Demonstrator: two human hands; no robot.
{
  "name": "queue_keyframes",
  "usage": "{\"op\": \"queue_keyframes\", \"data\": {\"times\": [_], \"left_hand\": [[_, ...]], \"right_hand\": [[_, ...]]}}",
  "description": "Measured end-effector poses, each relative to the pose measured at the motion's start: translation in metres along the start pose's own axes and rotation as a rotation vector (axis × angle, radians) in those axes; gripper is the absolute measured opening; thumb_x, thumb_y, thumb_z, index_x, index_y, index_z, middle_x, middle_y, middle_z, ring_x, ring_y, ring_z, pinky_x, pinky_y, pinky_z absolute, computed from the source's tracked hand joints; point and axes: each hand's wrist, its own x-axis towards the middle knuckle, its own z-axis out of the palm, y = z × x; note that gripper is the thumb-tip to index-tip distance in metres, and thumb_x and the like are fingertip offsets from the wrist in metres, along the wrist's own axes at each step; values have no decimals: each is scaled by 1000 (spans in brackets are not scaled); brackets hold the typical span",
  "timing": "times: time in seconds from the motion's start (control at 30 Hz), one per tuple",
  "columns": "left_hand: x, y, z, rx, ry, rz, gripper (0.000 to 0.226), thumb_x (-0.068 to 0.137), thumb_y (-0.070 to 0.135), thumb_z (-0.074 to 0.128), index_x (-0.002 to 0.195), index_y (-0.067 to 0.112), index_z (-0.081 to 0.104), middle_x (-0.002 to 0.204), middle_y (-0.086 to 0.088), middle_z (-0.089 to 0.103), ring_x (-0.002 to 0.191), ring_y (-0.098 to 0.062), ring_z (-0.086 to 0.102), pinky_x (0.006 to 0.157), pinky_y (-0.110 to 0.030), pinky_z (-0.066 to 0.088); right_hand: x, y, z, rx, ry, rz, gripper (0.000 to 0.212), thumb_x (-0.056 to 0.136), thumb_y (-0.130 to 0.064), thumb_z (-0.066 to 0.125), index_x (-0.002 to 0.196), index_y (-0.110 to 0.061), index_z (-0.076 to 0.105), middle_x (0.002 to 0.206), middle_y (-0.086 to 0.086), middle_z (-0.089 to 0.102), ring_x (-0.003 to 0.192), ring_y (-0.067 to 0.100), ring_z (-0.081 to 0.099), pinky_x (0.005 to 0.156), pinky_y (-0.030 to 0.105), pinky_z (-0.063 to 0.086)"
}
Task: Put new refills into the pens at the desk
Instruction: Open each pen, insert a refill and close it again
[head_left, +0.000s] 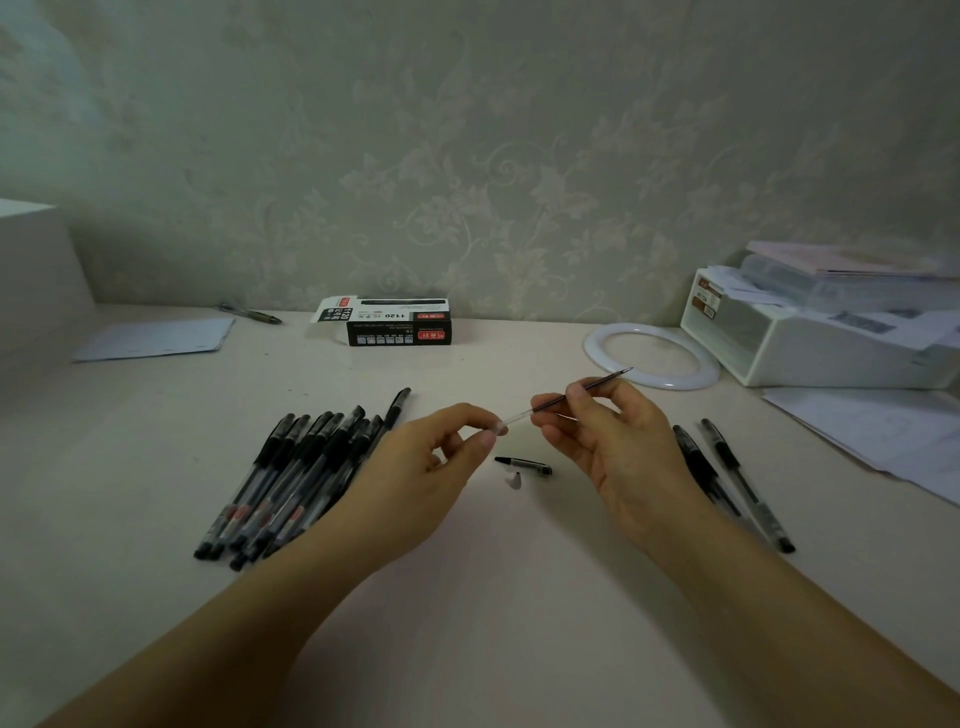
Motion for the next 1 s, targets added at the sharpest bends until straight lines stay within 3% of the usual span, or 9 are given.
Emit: {"op": "queue_keyframes", "data": {"times": [0.13,0.27,0.37,0.47,0.53,0.67,0.8,0.93,1.0], "left_hand": [[-1,1,2,-3,-30,4,14,94,42,50,99,43,63,63,10,46,46,-7,37,44,-17,33],[-1,1,2,-10,-37,8,10,94,41,51,99,42,59,64,9,49,48,-9,41,44,-18,35],[0,0,1,0,-20,4,8,94,42,51,100,44,56,65,12,51,48,-6,44,46,-14,36],[1,-1,0,22,-11,-10,8,93,44,50,100,47,53,67,12,53,49,-3,46,46,-11,37],[1,-2,0,20,-10,-12,8,93,44,49,99,48,54,68,11,53,48,-4,46,45,-11,36],[1,-3,1,18,-11,-6,11,94,42,49,100,48,56,65,12,51,46,-6,42,44,-14,35],[1,-4,1,30,-19,-4,17,95,40,49,107,49,58,64,16,50,46,-3,41,45,-13,35],[0,-2,0,27,-36,6,22,97,37,48,111,47,60,62,19,48,48,0,45,49,-9,35],[0,-1,0,33,-52,6,22,97,36,48,111,47,61,62,19,48,51,1,47,52,-9,38]], "right_hand": [[0,1,0,-148,-55,-20,6,95,-13,61,94,-8,66,92,11,76,87,22,73,75,25,57],[-4,5,3,-511,-186,-32,6,86,-28,73,89,-24,77,89,-4,76,81,8,71,74,21,55],[-7,4,2,-717,-240,-96,9,81,-36,78,88,-31,76,87,-8,74,75,10,68,69,19,54],[-6,3,-2,-956,-195,-196,16,75,-38,82,88,-32,73,84,-8,67,65,4,57,63,15,46],[-7,2,-3,-1098,-215,-255,18,75,-37,82,89,-30,73,84,-9,63,69,3,54,63,13,43],[-8,3,-3,-1220,-277,-272,14,78,-36,80,86,-27,74,82,-8,61,67,0,49,62,12,36],[-8,5,-4,-1194,-281,-281,6,83,-30,76,83,-25,73,79,-8,64,67,1,52,63,12,39],[-1,1,-4,-704,-71,-191,4,88,-17,72,84,-17,70,72,-2,71,59,2,59,58,14,48],[0,-1,-4,-551,-45,-137,3,90,-15,69,90,-13,69,75,1,74,62,2,62,60,13,50]]}}
